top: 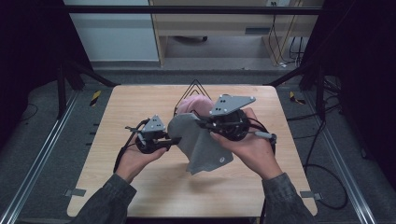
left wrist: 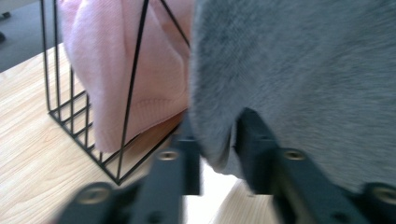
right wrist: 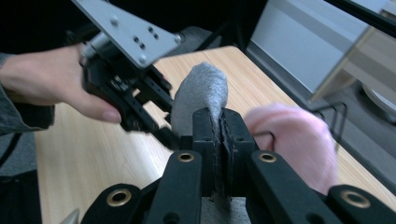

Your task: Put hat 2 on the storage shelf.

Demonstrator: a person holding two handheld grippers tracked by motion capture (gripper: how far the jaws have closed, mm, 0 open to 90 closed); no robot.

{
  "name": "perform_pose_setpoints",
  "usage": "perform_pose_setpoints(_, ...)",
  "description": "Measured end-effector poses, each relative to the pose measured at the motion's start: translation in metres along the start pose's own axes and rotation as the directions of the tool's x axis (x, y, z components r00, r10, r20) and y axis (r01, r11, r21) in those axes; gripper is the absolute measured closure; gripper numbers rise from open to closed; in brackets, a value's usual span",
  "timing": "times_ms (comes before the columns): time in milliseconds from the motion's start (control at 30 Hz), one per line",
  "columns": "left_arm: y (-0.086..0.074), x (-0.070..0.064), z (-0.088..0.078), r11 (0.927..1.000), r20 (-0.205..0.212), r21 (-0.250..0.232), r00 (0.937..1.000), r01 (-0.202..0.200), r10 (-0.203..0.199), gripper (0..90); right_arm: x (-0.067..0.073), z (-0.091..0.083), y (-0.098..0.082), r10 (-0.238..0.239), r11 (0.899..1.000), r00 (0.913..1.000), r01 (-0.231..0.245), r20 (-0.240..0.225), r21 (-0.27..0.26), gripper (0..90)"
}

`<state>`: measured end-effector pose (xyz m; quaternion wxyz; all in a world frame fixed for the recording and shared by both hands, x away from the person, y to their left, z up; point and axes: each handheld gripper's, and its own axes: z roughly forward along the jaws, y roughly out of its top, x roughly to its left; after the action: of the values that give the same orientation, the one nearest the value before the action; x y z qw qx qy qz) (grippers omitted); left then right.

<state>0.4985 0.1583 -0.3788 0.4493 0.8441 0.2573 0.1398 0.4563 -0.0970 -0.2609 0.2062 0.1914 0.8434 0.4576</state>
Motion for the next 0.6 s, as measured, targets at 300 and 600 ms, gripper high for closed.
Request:
perform_pose_setpoints(300, 0.04, -0.013, -0.036, 0.9982, -0.011, 0.01, 0.9982, -0.059, 0.059, 85.7, -0.035, -0.022, -0.022, 0.11, 0.994, 0.9911, -0.108, 0.075, -0.033, 86.1)
perform_pose_setpoints(600, 0.084, -0.005, -0.061, 0.9959, -0.059, 0.002, 0.9942, -0.09, 0.09, 86.2, -0.054, -0.035, -0.004, 0.146, 0.986, 0.9849, -0.137, 0.093, -0.095, 86.1)
